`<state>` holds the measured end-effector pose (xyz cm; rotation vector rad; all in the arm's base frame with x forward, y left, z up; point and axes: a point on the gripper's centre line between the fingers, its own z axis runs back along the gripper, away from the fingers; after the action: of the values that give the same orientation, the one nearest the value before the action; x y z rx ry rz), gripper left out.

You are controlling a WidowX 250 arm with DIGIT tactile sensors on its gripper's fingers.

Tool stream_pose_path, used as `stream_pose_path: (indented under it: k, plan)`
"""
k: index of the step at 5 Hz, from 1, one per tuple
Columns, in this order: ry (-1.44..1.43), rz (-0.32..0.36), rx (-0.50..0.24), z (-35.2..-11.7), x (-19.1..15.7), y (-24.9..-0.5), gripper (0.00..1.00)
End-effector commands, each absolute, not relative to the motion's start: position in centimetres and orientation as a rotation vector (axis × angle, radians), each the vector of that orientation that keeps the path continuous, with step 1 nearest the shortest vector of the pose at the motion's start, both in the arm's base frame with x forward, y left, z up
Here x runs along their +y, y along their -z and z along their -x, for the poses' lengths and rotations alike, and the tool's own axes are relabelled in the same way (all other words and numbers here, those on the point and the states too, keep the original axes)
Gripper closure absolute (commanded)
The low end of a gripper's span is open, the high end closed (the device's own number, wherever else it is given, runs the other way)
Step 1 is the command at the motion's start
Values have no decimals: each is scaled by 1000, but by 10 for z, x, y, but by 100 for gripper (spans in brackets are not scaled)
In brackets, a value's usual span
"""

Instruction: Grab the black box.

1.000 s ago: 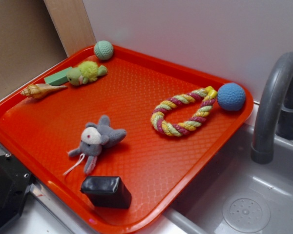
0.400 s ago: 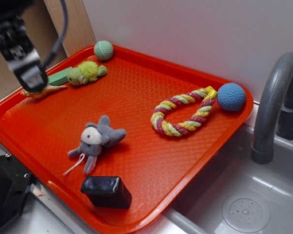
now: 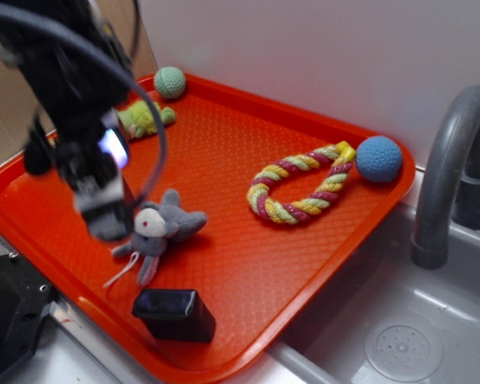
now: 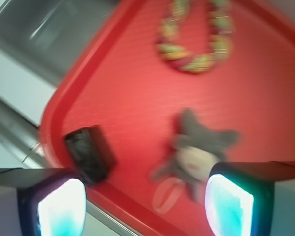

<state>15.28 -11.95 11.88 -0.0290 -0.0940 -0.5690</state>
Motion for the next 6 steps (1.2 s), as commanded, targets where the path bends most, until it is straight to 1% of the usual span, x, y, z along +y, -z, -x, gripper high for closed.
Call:
stream_pose_path:
  k: [1, 2, 3, 4, 5, 6]
  plan:
    - [931, -22, -31, -137, -155, -72, 0]
    - [1007, -57, 16, -137, -165, -56, 0]
    - [1019, -59, 55, -135, -168, -49, 15]
    - [977, -39, 38, -135, -165, -49, 100]
    - [978, -34, 30, -134, -164, -51, 100]
    - [923, -69, 1, -137, -157, -78, 100]
